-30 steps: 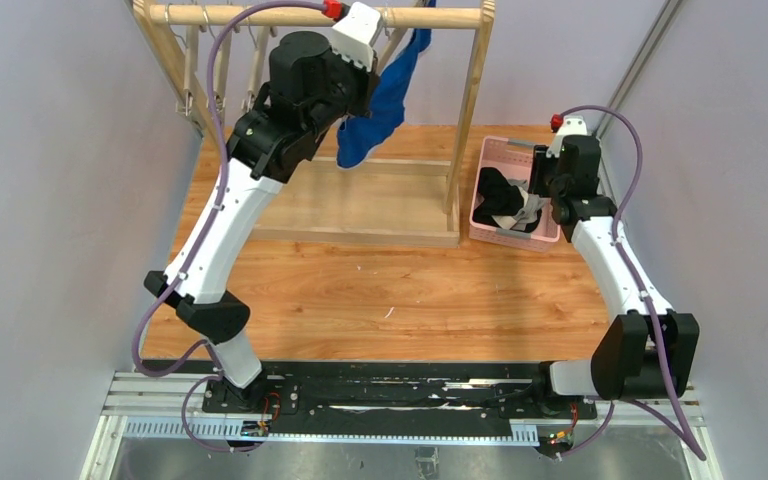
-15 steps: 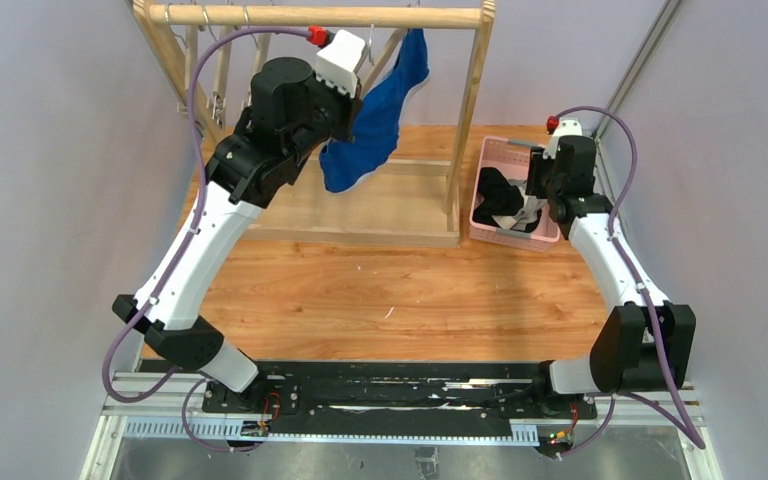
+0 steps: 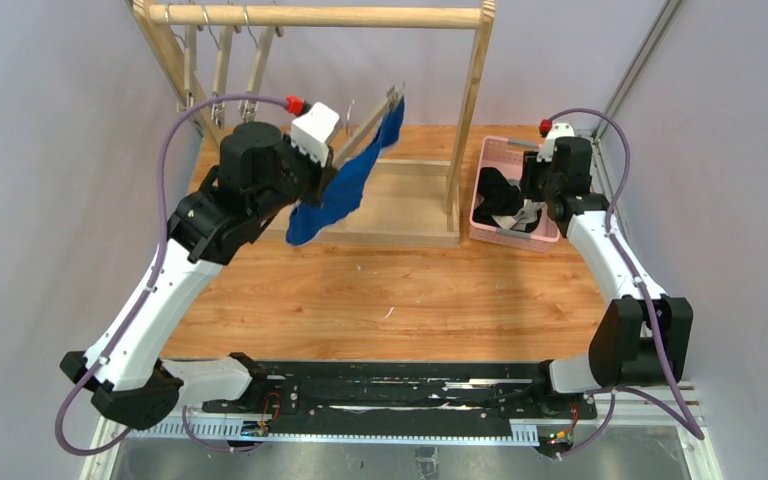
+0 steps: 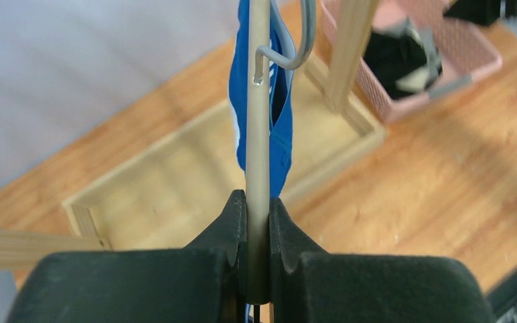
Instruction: Remove the underwear clipped to the hanger
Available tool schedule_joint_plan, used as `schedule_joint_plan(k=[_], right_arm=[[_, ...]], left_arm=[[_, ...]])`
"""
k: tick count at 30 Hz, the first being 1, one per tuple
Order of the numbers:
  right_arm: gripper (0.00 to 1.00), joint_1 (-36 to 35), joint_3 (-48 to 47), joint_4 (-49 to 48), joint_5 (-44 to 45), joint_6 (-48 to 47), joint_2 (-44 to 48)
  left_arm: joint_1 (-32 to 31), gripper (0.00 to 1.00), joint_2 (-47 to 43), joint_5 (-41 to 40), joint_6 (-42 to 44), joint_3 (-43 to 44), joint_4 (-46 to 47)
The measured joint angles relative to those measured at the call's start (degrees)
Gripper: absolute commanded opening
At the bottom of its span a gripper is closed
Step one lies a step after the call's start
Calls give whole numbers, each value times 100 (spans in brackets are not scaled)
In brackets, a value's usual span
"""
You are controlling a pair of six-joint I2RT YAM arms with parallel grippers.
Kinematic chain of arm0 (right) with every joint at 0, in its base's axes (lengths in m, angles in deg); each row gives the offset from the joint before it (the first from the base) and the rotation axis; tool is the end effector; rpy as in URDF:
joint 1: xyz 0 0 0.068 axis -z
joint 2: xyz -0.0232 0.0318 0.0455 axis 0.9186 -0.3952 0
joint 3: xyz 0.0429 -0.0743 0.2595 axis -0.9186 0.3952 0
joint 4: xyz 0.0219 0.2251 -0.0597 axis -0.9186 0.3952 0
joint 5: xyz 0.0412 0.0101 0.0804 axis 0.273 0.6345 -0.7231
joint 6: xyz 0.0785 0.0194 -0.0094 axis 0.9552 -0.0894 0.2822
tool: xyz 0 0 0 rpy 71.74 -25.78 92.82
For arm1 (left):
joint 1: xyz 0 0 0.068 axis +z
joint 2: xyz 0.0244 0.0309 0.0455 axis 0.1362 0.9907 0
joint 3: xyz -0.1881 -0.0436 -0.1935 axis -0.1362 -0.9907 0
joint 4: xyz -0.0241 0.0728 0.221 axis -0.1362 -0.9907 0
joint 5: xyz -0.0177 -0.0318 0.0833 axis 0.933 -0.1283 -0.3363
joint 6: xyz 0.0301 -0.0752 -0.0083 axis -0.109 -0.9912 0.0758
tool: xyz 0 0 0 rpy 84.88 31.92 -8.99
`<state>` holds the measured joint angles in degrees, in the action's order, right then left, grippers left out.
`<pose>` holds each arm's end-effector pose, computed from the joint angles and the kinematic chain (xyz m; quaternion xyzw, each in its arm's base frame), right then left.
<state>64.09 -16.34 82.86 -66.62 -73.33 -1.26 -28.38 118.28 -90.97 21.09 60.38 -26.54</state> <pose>0.3296 0.0161 0.3134 -0.0041 0.8391 0.0299 0.5432 0.2011 -0.1387 0.4749 0.2736 0.7391 -0.1084 0.6059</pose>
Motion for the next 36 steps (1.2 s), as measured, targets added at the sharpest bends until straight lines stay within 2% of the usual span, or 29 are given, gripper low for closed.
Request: schedule_joint_plan(k=[6,10,16,22,25,30,36], right_arm=[[45,0,7,179,-800,13,-46],[48,-4,315,81,-1934,50,249],[67,-55,885,-496,-4118,304,831],[73,-140,837,-1434,-5917,765,1106],[77,-251,632,-1556,-6478,802,1202],[78,-553,389,-1589,-7110,669,1449],[77,-925,164,-1342,-7508,317,1364]], left_arm=[[-26,0,-800,409,-2,-1499,-684],[-35,0,-1169,577,-9,-2037,-1167],[-37,0,-1631,1093,20,-1906,-1504],[-37,0,-1600,1744,157,-1808,-1641],[-37,0,-1421,2087,256,-1808,-1703],[-37,0,-1193,2651,374,-1808,-1714],[-37,0,-1176,3077,450,-1770,-1729]])
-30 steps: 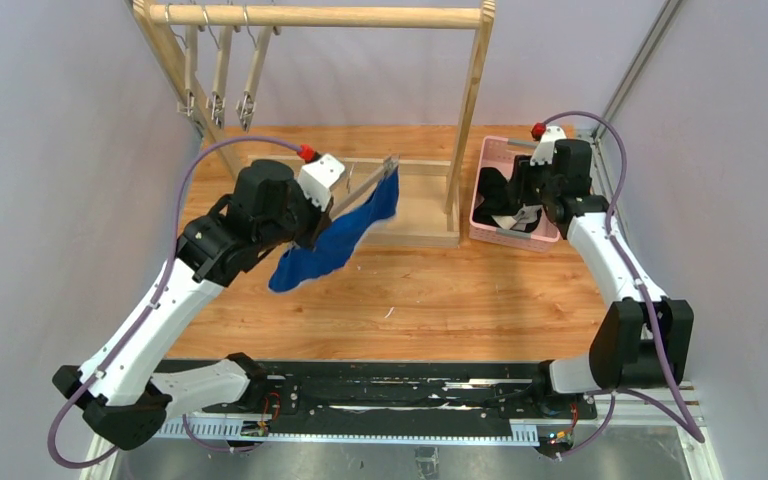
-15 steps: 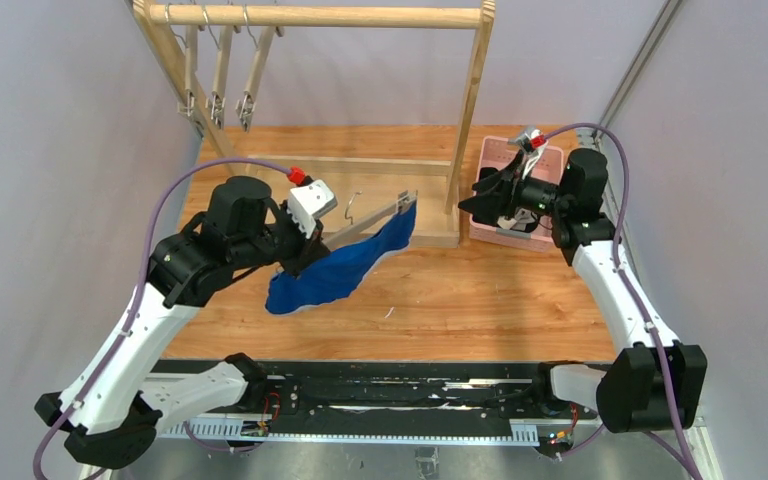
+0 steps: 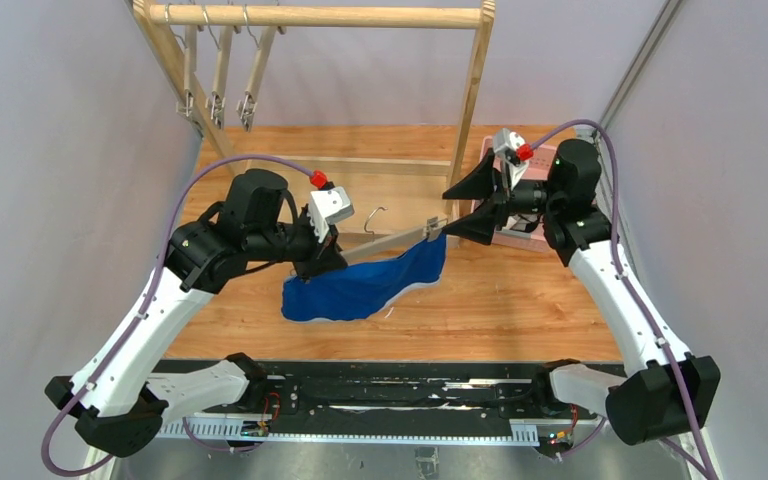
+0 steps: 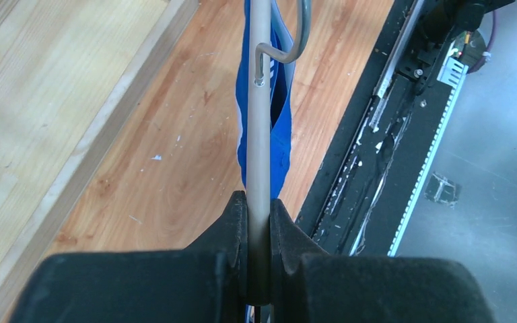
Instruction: Remove the underwear clipped to the hanger
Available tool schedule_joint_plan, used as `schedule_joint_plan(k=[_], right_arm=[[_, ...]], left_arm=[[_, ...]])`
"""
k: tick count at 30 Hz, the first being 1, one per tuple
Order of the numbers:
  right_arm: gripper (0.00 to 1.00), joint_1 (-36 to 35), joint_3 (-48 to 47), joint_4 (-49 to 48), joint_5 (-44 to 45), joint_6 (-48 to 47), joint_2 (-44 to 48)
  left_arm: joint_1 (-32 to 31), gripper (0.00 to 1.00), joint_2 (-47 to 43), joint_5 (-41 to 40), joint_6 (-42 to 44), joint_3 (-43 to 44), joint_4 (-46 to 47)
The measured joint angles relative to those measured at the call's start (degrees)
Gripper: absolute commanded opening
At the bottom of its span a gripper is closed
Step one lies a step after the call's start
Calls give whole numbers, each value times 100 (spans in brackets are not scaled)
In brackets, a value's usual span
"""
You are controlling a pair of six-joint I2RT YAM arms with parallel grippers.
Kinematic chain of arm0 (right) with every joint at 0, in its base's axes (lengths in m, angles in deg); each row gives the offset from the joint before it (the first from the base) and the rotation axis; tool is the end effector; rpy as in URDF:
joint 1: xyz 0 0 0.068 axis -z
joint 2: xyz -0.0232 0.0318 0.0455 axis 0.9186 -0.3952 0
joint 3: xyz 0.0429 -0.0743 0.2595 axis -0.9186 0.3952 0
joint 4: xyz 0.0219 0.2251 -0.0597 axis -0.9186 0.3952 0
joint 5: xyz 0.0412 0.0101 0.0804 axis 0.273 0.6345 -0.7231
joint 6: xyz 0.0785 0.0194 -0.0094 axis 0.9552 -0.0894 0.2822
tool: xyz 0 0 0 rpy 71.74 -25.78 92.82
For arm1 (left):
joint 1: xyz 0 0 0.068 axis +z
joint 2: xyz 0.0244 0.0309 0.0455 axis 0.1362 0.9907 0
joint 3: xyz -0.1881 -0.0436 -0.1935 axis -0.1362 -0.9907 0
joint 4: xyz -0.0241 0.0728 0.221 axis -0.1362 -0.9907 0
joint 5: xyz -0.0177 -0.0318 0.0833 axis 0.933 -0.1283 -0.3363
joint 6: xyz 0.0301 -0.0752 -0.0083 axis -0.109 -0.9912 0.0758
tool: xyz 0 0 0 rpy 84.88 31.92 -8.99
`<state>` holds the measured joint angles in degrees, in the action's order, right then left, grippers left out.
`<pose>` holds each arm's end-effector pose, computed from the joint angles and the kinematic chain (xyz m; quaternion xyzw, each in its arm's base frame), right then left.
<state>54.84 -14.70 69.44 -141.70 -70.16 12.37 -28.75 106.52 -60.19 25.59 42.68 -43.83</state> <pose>0.2057 0.1133 0.4029 -0.4684 0.5270 0.5106 0.4920 0.1257 -0.1307 0.3856 0.4564 0.7523 -0.2789 0.3846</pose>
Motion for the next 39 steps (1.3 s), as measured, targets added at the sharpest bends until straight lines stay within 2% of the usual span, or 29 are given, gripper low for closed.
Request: schedule_joint_plan(k=[10,15,21,24,30,31,38,39], right_arm=[[70,-363,-109,544,-153,-466,-439],[54,-424,-192,680,-177,-597,-461],[46,-448,-280,881,-210,-691,-560],[36,-457,-308,984,-212,-743,-603],[3,-459,-374,1075,-201,-855,-623],[1,-459,-376,1097,-201,-872,-623],[3,-459,-378,1165,-131,-966,-619],[20,-459,-378,1165,-107,-973,-616]], left_arm=[[0,0,-2,391,44,144,-11],[0,0,-2,393,44,155,-11],[0,0,-2,260,20,155,-4],[0,0,-7,210,-26,155,22],[0,0,-15,168,-136,151,118],[0,0,-15,168,-151,149,118],[0,0,-11,170,-205,146,118],[0,0,-9,168,-210,146,120]])
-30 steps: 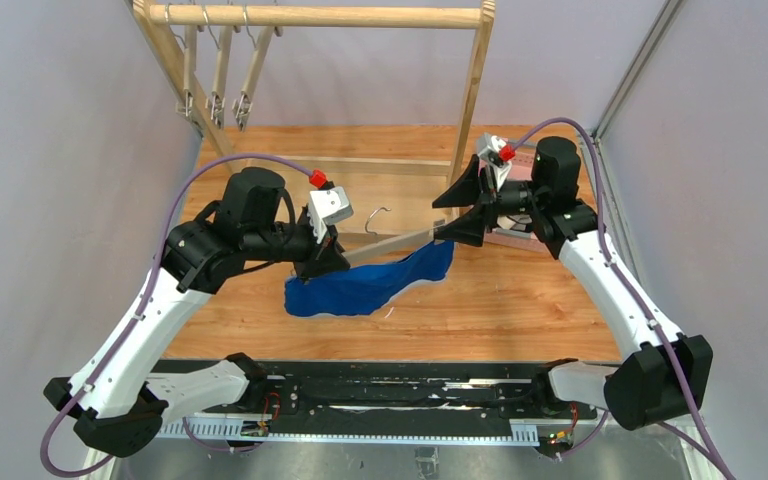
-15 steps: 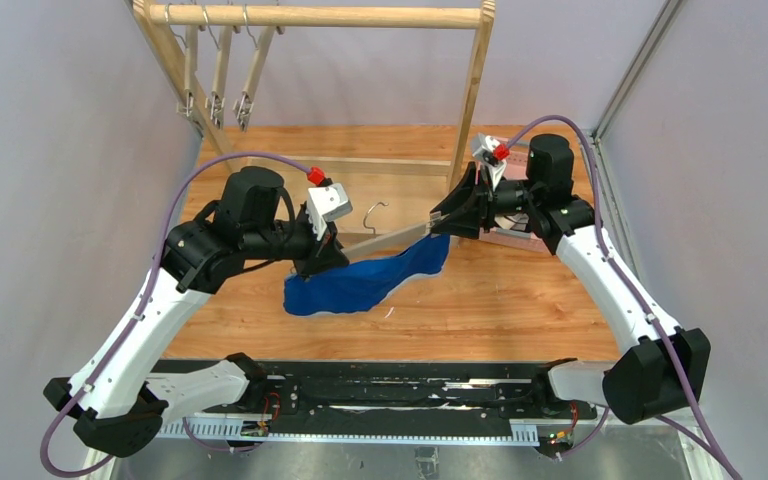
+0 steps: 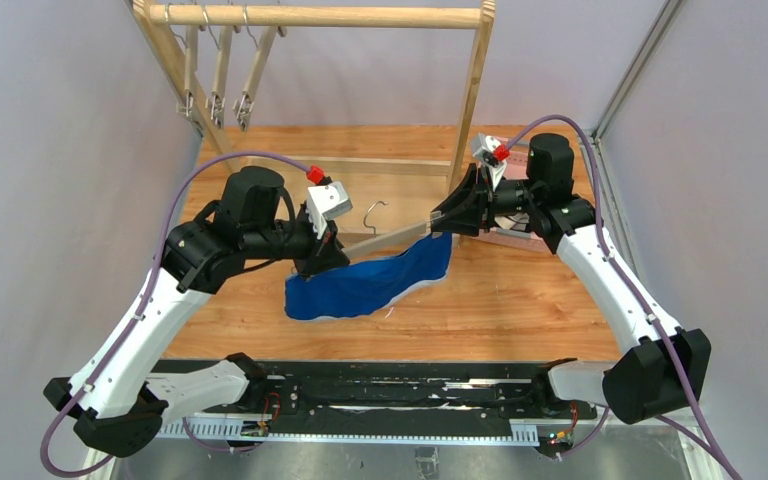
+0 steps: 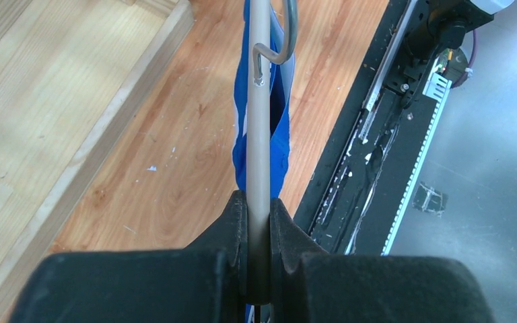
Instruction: Remove the underwear clipped to the hanger
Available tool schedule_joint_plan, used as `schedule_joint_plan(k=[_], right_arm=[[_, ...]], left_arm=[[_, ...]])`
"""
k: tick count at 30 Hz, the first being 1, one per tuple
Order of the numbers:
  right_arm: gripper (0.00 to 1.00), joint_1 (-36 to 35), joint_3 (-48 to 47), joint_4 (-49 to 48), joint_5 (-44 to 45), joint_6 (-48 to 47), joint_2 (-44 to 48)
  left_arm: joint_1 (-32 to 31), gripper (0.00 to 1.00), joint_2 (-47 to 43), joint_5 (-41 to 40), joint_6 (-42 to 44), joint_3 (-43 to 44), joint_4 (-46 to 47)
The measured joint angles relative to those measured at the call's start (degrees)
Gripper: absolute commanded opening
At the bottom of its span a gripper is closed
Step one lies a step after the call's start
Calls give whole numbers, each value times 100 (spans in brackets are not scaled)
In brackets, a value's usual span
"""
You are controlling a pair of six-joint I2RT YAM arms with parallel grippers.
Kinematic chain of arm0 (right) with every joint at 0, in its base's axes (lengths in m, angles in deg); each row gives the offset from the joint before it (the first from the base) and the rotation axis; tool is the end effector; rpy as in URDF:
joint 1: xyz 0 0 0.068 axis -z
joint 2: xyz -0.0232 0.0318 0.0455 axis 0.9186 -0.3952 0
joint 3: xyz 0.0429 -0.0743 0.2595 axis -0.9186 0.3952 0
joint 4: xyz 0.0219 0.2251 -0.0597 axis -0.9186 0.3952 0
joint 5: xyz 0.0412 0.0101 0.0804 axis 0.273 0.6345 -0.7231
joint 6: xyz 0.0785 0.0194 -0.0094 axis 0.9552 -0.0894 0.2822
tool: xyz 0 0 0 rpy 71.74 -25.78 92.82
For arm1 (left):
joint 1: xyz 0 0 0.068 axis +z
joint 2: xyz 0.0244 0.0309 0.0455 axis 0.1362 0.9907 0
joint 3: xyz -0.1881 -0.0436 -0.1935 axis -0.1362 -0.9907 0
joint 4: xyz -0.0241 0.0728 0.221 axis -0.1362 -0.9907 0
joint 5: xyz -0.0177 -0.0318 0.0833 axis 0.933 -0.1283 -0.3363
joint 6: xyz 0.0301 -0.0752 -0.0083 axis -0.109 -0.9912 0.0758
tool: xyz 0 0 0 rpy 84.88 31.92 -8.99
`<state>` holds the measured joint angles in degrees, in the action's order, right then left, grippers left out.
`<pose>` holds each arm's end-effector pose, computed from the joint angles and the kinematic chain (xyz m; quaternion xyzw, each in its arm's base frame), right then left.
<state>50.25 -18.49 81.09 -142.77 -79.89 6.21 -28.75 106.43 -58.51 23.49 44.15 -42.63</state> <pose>0.2197 0.1368 0.3819 -0.4909 0.5329 0.5357 0.4336 0.1240 -0.1317 0.3962 0.4474 0.7435 -0.3002 0.3961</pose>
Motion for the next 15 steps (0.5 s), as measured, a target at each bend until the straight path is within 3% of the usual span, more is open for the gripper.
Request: schedule_joint_plan(k=[1,2,6,15], right_arm=[[36,0,0,2,22,-7,0],[44,0,0,4,44,-9,4],[61,-22,-9,59,107,22,2],[67,-44,-11,105,166,118,-7]], left_arm=[[0,0,0,-2,-2,0,0],[0,0,0,-4,-7,0,0],[0,0,-2,7,-33,0,136],[0,0,-7,24,-76,0,310]])
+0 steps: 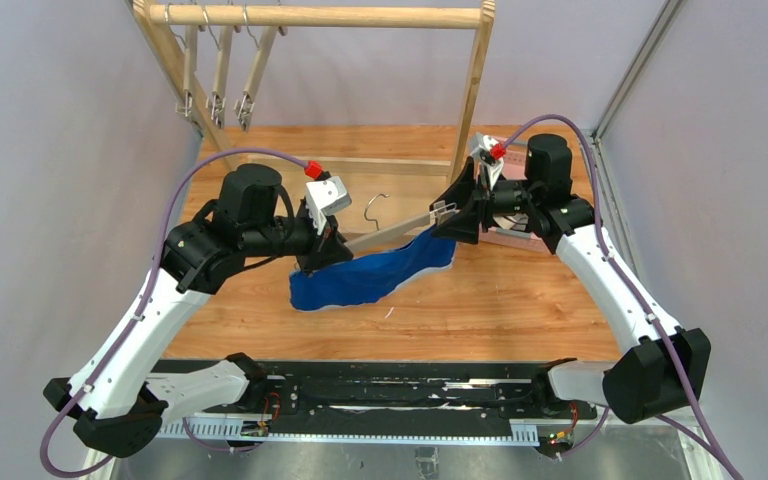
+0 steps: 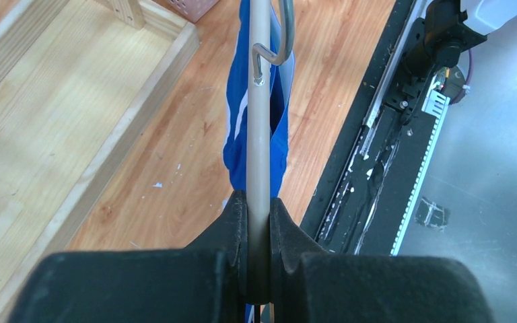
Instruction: Remove the underwear clipped to the hanger
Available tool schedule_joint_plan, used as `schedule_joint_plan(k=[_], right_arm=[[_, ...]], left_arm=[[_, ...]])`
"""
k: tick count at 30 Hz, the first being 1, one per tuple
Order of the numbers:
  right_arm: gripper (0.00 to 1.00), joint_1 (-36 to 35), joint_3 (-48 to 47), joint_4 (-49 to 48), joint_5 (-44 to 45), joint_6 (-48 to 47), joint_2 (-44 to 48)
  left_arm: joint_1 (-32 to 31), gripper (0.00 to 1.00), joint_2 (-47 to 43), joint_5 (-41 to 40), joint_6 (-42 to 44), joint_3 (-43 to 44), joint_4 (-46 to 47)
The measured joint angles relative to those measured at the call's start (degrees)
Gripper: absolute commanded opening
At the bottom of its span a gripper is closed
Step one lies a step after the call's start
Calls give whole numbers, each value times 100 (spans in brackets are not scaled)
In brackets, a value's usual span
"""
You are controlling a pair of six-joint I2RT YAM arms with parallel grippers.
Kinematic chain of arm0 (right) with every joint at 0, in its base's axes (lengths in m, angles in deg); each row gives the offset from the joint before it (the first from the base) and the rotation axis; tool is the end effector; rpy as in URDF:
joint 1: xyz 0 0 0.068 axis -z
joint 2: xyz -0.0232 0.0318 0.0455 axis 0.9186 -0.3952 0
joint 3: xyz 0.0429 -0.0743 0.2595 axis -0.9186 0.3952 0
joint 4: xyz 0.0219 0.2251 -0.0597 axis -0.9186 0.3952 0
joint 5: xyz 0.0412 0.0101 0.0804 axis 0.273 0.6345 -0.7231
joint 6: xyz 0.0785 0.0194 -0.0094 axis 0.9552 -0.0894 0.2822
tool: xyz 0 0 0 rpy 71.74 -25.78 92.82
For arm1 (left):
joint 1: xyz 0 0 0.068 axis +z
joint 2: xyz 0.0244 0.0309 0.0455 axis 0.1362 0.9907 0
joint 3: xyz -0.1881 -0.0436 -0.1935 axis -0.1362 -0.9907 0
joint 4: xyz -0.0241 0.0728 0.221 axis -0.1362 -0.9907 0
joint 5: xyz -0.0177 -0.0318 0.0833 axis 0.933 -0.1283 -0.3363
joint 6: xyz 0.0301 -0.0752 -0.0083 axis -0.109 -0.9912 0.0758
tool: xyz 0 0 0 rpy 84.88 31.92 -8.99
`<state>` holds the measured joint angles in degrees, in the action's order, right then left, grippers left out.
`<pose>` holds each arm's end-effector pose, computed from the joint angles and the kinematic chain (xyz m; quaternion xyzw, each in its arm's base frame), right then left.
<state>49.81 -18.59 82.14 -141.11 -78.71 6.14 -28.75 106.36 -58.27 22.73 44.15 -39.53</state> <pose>0.2206 0.1385 0.3800 -0.4782 0.5492 0.5363 0.4268 0.1267 -0.1341 0.4027 0.4432 0.7317 -0.3068 0.4172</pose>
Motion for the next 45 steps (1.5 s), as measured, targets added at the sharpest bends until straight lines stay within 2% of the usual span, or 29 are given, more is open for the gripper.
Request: schedule_joint_plan(k=[9,10,11,12,13,16,17,18,19,20,22,25,26,27,35,42,45], right_arm=[[69,0,-2,-192,26,210,2],[64,-7,-2,-245,26,262,2],[47,-11,-2,-289,28,291,2],[21,-24,-2,-330,28,317,2],[4,-37,-2,-367,33,382,4],[1,-59,-22,-396,-44,330,4],[1,-63,-22,-385,-85,299,4],[16,-68,-22,-378,-129,278,4],[36,-72,-22,-387,-136,269,11],[47,-74,-22,-387,-127,264,15],[59,-76,-22,-369,-15,275,37],[60,-125,-24,-363,321,302,105],[67,-136,-24,-363,485,297,153],[70,-136,-24,-363,667,306,214],[72,-140,326,-643,2625,592,1373],[71,-140,1126,-1377,3917,1366,1974],[70,-140,1478,-1803,3991,1753,1974]], left_arm=[[0,0,26,37,-4,0,0],[0,0,37,44,-7,0,0],[0,0,46,48,-9,0,0],[0,0,59,52,-15,0,0],[0,0,72,57,-17,0,0],[9,0,79,57,7,0,-26],[11,0,66,57,15,0,-52],[7,0,50,63,26,0,-59],[7,0,37,63,26,0,-59],[7,0,35,66,31,0,-59],[0,0,52,74,22,0,-11],[-4,0,131,39,0,2,57],[-4,0,149,31,-4,2,70],[-4,0,160,20,-13,2,79],[-4,0,92,-175,-133,2,354],[-4,0,-629,-278,-789,-872,1902],[-7,0,-859,-201,-1204,-1471,2855]])
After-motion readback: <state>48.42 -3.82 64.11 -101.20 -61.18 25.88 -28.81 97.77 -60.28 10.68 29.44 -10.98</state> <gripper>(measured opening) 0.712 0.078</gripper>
